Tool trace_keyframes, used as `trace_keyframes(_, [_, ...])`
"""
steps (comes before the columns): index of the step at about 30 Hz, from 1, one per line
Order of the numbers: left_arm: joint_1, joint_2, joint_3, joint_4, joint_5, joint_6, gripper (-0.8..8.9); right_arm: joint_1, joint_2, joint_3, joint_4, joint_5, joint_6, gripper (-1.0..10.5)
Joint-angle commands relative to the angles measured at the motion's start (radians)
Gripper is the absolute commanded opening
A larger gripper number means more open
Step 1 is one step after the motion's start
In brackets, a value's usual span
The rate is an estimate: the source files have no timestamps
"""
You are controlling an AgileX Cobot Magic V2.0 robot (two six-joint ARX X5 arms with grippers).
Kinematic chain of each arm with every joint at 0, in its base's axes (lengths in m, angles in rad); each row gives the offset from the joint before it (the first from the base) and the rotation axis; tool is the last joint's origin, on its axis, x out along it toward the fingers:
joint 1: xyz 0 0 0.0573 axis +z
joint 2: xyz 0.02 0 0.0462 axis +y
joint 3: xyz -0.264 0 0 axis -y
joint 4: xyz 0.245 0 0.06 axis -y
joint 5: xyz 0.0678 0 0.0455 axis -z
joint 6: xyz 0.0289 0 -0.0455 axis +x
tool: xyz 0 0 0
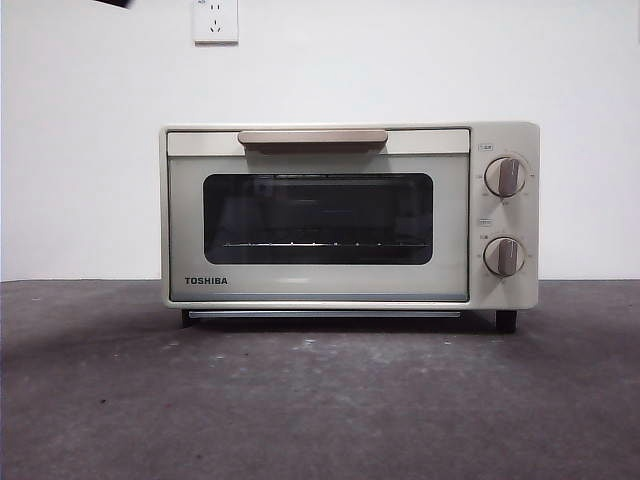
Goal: Eggoven
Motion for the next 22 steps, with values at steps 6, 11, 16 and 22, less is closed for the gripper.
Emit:
trace_keyframes(6, [-0.106,0.246,0.179,0.091,-0.101,0.01,0.04,0.009,-0.097,0.016,-0.046,0.041,-0.011,0.0])
trace_keyframes(11, [-0.151,0.392,0.272,0.116,-0.13,0.048,0.04,0.009,-0.151,0.016,-0.049,0.041,-0.01,0.0])
trace_keyframes(16, [-0.187,0.5,0.327,0.127,-0.16,0.088,0.04,0.009,-0.192,0.016,-0.059,0.042,-0.01,0.0])
trace_keyframes(22, [-0.204,0.577,0.328,0.184,-0.207,0.096,0.04,0.01,-0.223,0.016,-0.064,0.042,-0.009,0.0])
